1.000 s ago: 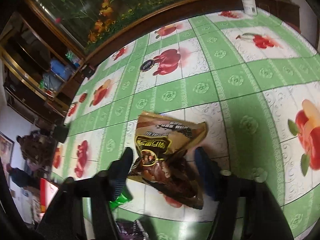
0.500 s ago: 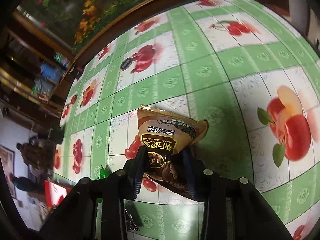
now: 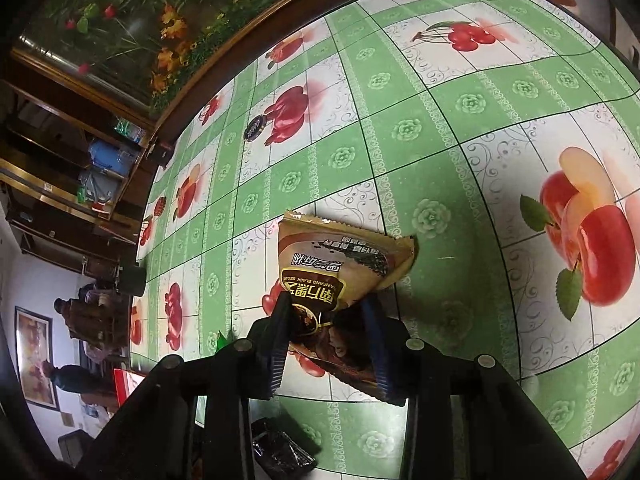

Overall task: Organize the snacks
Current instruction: 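Grasp the dark purple packet with the left tool while the right tool holds the brown packet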

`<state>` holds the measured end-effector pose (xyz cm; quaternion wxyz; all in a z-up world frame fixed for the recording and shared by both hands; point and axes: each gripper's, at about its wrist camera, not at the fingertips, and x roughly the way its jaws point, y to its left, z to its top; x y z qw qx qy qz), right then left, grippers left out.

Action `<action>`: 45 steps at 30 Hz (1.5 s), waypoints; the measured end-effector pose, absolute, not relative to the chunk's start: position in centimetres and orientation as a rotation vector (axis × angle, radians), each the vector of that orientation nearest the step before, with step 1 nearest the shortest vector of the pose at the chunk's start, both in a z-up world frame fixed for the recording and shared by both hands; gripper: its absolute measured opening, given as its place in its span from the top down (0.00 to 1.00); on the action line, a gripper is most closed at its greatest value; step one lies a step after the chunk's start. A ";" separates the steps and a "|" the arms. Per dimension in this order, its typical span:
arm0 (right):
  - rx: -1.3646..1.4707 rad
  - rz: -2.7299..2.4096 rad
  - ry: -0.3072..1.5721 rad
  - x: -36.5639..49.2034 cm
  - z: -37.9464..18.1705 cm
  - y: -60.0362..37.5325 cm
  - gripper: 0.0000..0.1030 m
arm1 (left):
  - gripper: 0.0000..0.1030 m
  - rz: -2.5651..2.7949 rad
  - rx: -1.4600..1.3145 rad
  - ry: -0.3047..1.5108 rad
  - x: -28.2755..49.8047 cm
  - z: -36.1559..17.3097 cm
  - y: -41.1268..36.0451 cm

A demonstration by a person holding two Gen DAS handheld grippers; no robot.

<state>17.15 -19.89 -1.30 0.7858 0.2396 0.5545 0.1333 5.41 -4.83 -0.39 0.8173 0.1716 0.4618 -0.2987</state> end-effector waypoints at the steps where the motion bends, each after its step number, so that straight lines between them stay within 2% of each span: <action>1: 0.510 0.292 1.195 17.1 -1.2 -19.7 0.66 | 0.64 -0.630 0.360 0.984 5.4 -0.3 -4.7; 6: 0.526 0.357 1.197 17.1 -1.0 -19.4 0.69 | 0.65 -0.550 0.281 0.996 4.6 -0.1 -3.8; 7: 0.541 0.369 1.195 17.0 -0.9 -19.5 0.70 | 0.65 -0.534 0.260 0.996 4.4 0.0 -3.5; 9: 0.558 0.389 1.192 17.0 -0.8 -19.6 0.80 | 0.65 -0.515 0.230 0.988 3.9 0.2 -2.9; 11: 0.579 0.413 1.190 16.9 -0.8 -19.7 0.82 | 0.65 -0.488 0.209 0.975 3.3 0.7 -2.2; 15: 0.539 0.393 1.187 16.8 -0.6 -19.1 0.82 | 0.65 -0.425 0.163 0.981 2.8 1.0 -0.7; 16: 0.539 0.393 1.189 16.9 -0.5 -19.1 0.79 | 0.65 -0.413 0.158 0.982 2.5 1.0 -0.4; 18: 0.537 0.381 1.182 16.9 -0.4 -19.2 0.78 | 0.65 -0.396 0.152 0.972 1.8 1.1 -0.1; 19: 0.537 0.366 1.173 17.0 -0.4 -19.2 0.76 | 0.65 -0.388 0.154 0.964 1.4 1.2 0.0; 21: 0.517 0.351 1.157 17.0 -0.2 -18.8 0.61 | 0.65 -0.375 0.153 0.952 0.8 1.3 0.2; 23: 0.496 0.353 1.131 17.0 0.0 -18.1 0.39 | 0.65 -0.364 0.136 0.947 0.2 1.3 0.5; 25: 0.458 0.345 1.114 17.0 0.0 -17.2 0.30 | 0.65 -0.357 0.119 0.945 -0.1 1.3 0.8; 27: 0.403 0.321 1.099 17.1 -0.3 -16.3 0.30 | 0.65 -0.348 0.094 0.943 -0.5 1.4 1.4; 29: 0.322 0.247 1.098 17.2 -1.2 -15.5 0.35 | 0.65 -0.331 0.068 0.942 -0.9 1.5 2.1; 30: 0.277 0.225 1.084 17.1 -1.3 -15.2 0.39 | 0.65 -0.328 0.060 0.943 -1.0 1.5 2.3; 31: 0.228 0.206 1.063 16.9 -1.1 -14.7 0.48 | 0.65 -0.324 0.050 0.941 -1.2 1.5 2.6; 35: 0.234 0.191 1.069 16.6 -0.9 -15.0 0.62 | 0.65 -0.293 0.025 0.939 -1.8 1.5 3.7; 38: 0.263 0.168 1.051 16.2 -0.4 -15.9 0.67 | 0.65 -0.274 0.001 0.932 -2.1 1.6 4.3; 45: 0.407 0.253 0.975 15.8 1.5 -16.9 0.67 | 0.65 -0.266 -0.038 0.891 -3.2 2.8 5.3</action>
